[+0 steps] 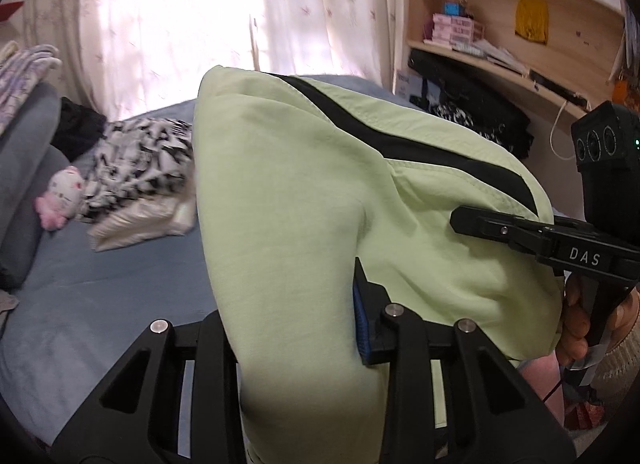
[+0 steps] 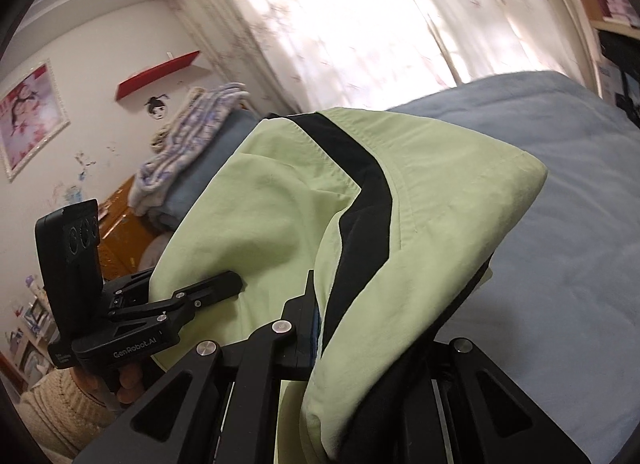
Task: Fold large clothes
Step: 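Grasp the folded bundle with both tools and lift it, then carry the bundle with both tools onto the stack of folded clothes and release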
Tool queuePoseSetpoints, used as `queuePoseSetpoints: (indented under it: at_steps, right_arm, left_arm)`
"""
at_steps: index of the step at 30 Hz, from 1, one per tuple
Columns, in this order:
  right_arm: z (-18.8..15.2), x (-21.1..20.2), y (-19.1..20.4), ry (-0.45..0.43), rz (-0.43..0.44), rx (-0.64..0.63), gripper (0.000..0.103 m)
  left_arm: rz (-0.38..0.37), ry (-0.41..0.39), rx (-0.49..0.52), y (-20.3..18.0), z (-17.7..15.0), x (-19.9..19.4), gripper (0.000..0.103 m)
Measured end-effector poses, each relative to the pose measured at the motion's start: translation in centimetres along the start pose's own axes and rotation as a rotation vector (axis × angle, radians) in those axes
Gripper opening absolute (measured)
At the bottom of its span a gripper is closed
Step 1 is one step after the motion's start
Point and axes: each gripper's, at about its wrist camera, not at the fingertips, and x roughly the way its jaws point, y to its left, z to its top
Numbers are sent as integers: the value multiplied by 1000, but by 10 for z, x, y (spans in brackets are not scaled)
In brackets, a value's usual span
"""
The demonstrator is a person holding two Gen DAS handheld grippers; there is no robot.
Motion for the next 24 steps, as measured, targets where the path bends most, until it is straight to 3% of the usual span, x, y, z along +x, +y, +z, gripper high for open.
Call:
queuePoseSetpoints:
  at_steps: [6,12,18,24]
  right_arm:
    - [30,40,49,-10,17,-61,11]
    - [61,107,100,-7,28,-117,11]
    - [133,214,127,-19,39,-153,11]
    - [215,341,110,-42,35,-140,11]
  left_arm:
    - [19,-63,-42,84,9,-46,30]
    - [31,-81,-99,206,40,-41,30]
    - [56,-87,-109,330,107,11,30]
    - [81,-52,-66,445,191,103,30]
